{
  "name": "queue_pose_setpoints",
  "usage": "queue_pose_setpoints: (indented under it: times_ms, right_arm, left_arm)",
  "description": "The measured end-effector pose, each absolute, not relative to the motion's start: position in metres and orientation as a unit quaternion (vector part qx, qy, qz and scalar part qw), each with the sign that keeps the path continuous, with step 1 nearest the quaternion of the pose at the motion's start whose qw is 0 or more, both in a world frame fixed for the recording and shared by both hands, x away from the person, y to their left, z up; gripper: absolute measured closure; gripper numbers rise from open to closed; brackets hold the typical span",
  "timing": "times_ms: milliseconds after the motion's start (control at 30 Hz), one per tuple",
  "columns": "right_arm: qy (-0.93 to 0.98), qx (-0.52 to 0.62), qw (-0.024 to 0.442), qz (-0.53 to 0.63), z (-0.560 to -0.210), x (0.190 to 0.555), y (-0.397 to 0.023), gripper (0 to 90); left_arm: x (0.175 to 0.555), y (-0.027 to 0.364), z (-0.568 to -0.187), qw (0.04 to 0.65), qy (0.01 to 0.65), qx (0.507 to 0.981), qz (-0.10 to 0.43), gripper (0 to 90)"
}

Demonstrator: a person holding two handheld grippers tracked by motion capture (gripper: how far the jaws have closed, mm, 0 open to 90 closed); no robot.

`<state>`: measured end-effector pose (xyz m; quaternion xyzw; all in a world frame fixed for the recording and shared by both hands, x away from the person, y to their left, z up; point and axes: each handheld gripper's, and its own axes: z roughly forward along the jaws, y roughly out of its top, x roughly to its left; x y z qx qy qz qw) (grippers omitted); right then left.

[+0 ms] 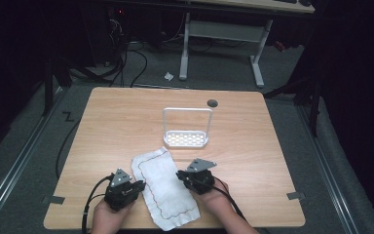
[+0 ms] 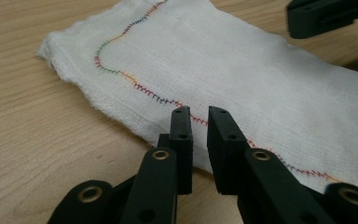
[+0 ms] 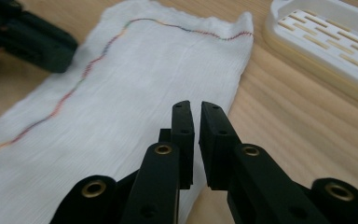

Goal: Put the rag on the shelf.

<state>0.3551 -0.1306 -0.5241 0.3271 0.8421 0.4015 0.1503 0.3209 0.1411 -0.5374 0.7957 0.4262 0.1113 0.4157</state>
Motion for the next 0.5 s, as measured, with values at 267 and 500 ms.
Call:
queue_pose_setpoints:
  times_ms: [267, 500]
  right_arm:
    - [0.851, 0.335, 0.139, 0.38, -0.534, 0.369, -0.131, 89.8]
    - [0.851, 0.341, 0.151, 0.371, -0.534, 0.344, -0.161, 90.0]
  left_arm:
    - [0.335, 0.134, -0.539, 0.417, 0.422, 0.798, 0.101, 82.2]
    - [0.338, 0.104, -0.539, 0.419, 0.383, 0.817, 0.099, 83.5]
